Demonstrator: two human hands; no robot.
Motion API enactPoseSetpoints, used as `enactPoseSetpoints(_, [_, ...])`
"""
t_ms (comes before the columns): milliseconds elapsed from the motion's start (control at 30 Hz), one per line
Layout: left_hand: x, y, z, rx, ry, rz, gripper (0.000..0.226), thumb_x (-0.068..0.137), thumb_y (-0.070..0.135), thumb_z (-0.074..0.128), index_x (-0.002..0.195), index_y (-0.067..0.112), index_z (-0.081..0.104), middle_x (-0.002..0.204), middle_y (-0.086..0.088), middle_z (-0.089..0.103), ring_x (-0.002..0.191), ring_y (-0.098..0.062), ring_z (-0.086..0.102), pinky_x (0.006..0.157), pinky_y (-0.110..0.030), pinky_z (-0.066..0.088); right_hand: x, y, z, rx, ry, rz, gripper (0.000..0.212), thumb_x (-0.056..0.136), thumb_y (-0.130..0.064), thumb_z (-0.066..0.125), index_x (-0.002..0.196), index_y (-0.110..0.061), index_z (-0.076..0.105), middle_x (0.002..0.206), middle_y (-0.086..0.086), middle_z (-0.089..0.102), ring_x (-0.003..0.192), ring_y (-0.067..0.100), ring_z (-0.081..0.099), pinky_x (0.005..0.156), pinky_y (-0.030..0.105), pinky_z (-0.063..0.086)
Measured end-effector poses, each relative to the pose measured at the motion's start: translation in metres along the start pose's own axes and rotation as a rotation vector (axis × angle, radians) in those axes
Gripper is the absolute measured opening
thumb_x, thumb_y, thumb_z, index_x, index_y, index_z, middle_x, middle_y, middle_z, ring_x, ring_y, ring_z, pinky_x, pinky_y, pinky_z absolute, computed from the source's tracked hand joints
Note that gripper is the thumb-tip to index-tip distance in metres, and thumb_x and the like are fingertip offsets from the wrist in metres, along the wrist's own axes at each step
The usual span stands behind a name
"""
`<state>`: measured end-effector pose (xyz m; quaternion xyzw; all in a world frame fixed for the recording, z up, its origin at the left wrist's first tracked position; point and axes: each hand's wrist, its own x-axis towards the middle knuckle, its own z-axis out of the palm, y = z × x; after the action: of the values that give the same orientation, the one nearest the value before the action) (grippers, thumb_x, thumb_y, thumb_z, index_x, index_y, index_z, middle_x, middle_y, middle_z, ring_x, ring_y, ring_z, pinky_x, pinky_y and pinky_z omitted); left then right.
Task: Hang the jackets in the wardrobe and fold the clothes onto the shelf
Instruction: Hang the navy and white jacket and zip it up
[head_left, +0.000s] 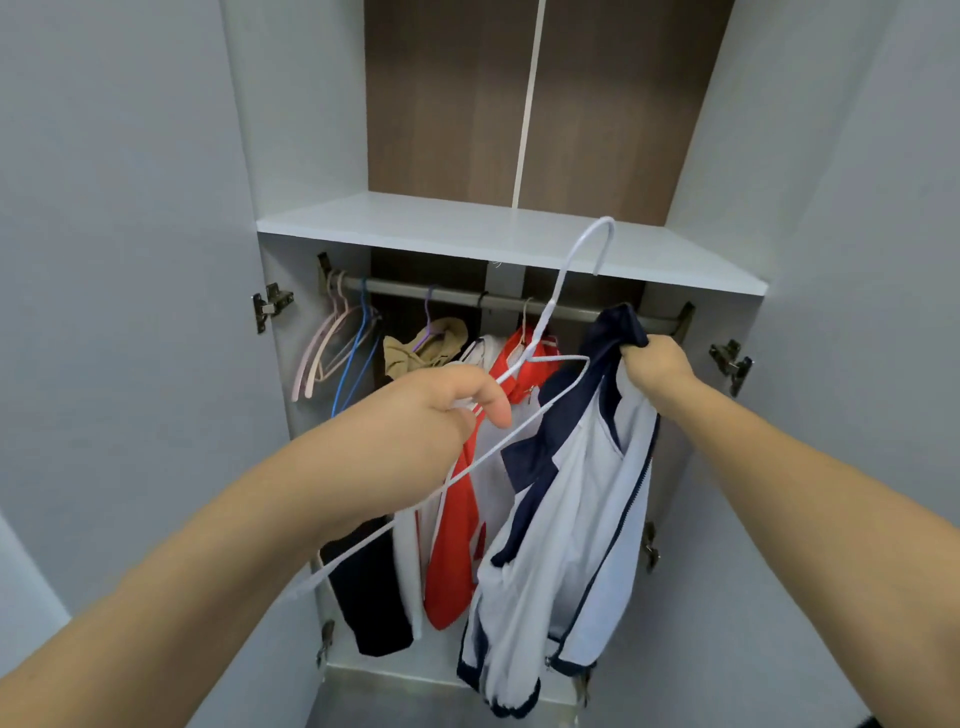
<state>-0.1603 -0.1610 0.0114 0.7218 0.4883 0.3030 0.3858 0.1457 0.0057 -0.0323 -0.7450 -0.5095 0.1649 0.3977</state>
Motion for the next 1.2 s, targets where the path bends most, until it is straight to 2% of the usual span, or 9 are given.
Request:
enactPoseSetpoints(233, [0.008, 0.01, 0.019, -0.086, -0.132, -0.074, 0.048, 0.101, 0.008, 0.033, 0.083, 0.036, 0.067, 0.047, -0.004, 0.041, 0.038, -0.011, 0.019, 0.039, -0.016, 0.019, -0.012, 0.003, -0.016, 0.279, -0.014, 0.066, 0.03, 0.094, -0.005, 0.047, 0.065, -0.013, 0.045, 0.062, 0.004, 0.042, 0.057, 0.017, 0.036, 0.052, 0.03, 0.027])
enactPoseSetpoints(300, [0.017, 0.013, 0.03, -0.06, -0.094, -0.1, 0.048, 0.098, 0.002, 0.032, 0.087, 0.032, 0.067, 0.096, -0.022, 0.068, 0.037, -0.011, 0.021, 0.037, -0.016, 0.02, -0.019, -0.002, -0.014, 0.279, -0.032, 0.008, 0.035, 0.093, -0.002, 0.044, 0.061, -0.016, 0.038, 0.058, 0.002, 0.037, 0.056, 0.016, 0.031, 0.052, 0.03, 0.024])
enactPoseSetpoints(400, [0.031, 0.016, 0.045, -0.059, -0.041, -0.118, 0.047, 0.093, -0.005, 0.027, 0.097, 0.021, 0.066, 0.141, -0.029, 0.038, 0.036, -0.011, 0.022, 0.036, -0.017, 0.02, -0.032, -0.007, -0.016, 0.167, -0.033, -0.111, 0.037, 0.087, -0.003, 0.044, 0.056, -0.018, 0.032, 0.054, -0.001, 0.035, 0.054, 0.018, 0.03, 0.054, 0.03, 0.024])
enactPoseSetpoints(467, [0.04, 0.014, 0.048, -0.066, -0.041, -0.127, 0.047, 0.093, -0.006, 0.026, 0.101, 0.019, 0.065, 0.122, -0.033, 0.053, 0.036, -0.012, 0.023, 0.037, -0.019, 0.019, -0.035, -0.004, -0.025, 0.081, 0.007, -0.171, 0.035, 0.085, -0.007, 0.045, 0.055, -0.019, 0.031, 0.052, -0.002, 0.037, 0.053, 0.019, 0.032, 0.054, 0.03, 0.026])
enactPoseSetpoints(500, [0.043, 0.011, 0.046, -0.071, -0.051, -0.132, 0.047, 0.093, -0.005, 0.027, 0.103, 0.019, 0.065, 0.115, 0.003, 0.04, 0.037, -0.012, 0.023, 0.038, -0.02, 0.019, -0.035, -0.002, -0.031, 0.054, 0.038, -0.183, 0.034, 0.085, -0.009, 0.046, 0.055, -0.019, 0.033, 0.052, -0.002, 0.039, 0.052, 0.019, 0.034, 0.053, 0.03, 0.027])
enactPoseSetpoints(533, [0.044, 0.009, 0.042, -0.085, -0.067, -0.142, 0.045, 0.094, -0.004, 0.028, 0.103, 0.02, 0.065, 0.068, 0.008, 0.04, 0.038, -0.012, 0.022, 0.038, -0.02, 0.018, -0.034, 0.001, -0.038, 0.042, 0.072, -0.178, 0.033, 0.086, -0.01, 0.046, 0.055, -0.019, 0.036, 0.053, -0.002, 0.042, 0.051, 0.019, 0.037, 0.052, 0.03, 0.028])
enactPoseSetpoints(600, [0.043, 0.009, 0.028, -0.107, -0.096, -0.149, 0.04, 0.098, 0.0, 0.031, 0.103, 0.019, 0.065, 0.054, 0.005, 0.033, 0.038, -0.01, 0.021, 0.038, -0.018, 0.017, -0.03, 0.01, -0.051, 0.072, 0.131, -0.138, 0.032, 0.087, -0.011, 0.046, 0.057, -0.02, 0.04, 0.055, -0.001, 0.045, 0.053, 0.018, 0.038, 0.051, 0.03, 0.028])
enactPoseSetpoints(867, [0.04, 0.027, 0.034, -0.126, -0.073, -0.07, 0.037, 0.102, 0.003, 0.031, 0.1, 0.019, 0.065, 0.05, 0.001, 0.033, 0.037, -0.011, 0.02, 0.039, -0.016, 0.017, -0.033, 0.034, -0.051, 0.276, 0.037, 0.033, 0.03, 0.091, -0.01, 0.045, 0.062, -0.016, 0.044, 0.06, 0.002, 0.046, 0.06, 0.019, 0.039, 0.059, 0.032, 0.03])
enactPoseSetpoints(1200, [0.09, 0.003, 0.105, -0.157, 0.049, -0.039, 0.045, 0.094, -0.001, 0.028, 0.085, 0.026, 0.063, 0.049, 0.001, 0.035, 0.035, -0.011, 0.025, 0.04, -0.02, 0.019, -0.081, -0.004, -0.032, 0.503, -0.049, -0.085, 0.025, 0.09, -0.007, 0.043, 0.067, -0.018, 0.042, 0.063, 0.001, 0.043, 0.064, 0.015, 0.038, 0.062, 0.028, 0.029])
